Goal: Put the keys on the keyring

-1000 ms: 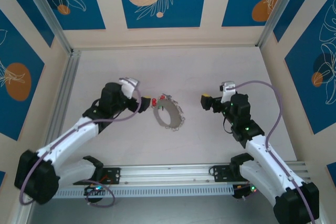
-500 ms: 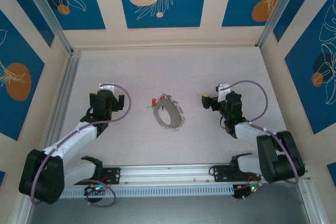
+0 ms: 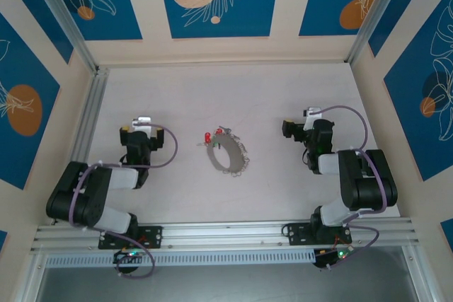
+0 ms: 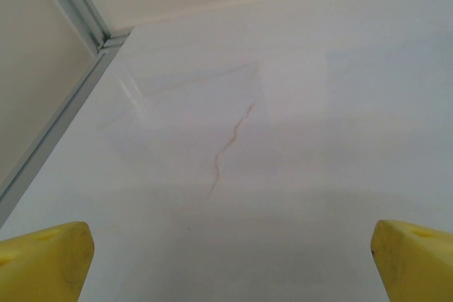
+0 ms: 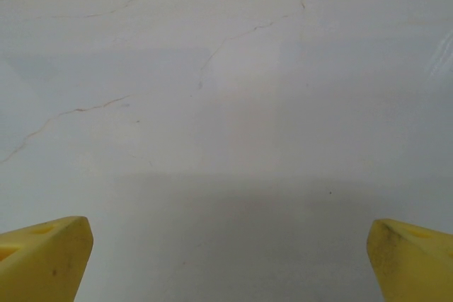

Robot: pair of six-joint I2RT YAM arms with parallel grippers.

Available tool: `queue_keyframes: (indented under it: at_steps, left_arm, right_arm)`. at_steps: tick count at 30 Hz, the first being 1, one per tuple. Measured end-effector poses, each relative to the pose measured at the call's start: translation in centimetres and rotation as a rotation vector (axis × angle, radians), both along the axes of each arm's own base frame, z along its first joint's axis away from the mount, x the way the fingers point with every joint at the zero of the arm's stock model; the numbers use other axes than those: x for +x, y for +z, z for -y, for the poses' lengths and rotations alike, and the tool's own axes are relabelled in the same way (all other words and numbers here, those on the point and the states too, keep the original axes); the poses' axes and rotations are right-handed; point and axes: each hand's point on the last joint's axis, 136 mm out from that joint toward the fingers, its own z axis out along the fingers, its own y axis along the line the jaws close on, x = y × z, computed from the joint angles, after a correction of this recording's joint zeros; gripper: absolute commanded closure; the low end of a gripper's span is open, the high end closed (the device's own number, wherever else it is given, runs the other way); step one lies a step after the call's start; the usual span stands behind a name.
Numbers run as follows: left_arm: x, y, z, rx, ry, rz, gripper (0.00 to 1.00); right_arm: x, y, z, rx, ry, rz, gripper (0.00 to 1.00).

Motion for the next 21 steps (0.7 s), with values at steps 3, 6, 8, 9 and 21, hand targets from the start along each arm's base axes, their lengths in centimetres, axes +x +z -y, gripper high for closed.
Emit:
queue_keyframes:
  at_steps: [3,6,8,9,21]
  left_arm:
    - [0.4,-1.5,-0.1,-0.01,-0.012,-0.017,0.0]
    - [0.6,-1.5,-0.2,-0.024,-0.029,-0.016,0.0]
    - [0.8,-1.3,-0.2,-0.032,-0.033,-0.008,0.0]
    - [0.8,-1.2,-0.2,-0.034,-0.036,-0.007,0.0]
    - [1.6,-0.7,-0.2,-0.05,-0.044,0.0,0.0]
  right_arm:
    - [0.0,0.0,-0.1,0.006,0.004,-0.001,0.01]
    - [0.0,0.0,-0.2,0.006,0.007,-0.002,0.01]
    - [0.0,0.0,-0.4,0.007,0.011,-0.002,0.01]
    - [0.0,0.0,-0.4,0.009,0.015,-0.002,0.01]
    - [-0.1,0.0,-0.6,0.016,0.027,-0.002,0.01]
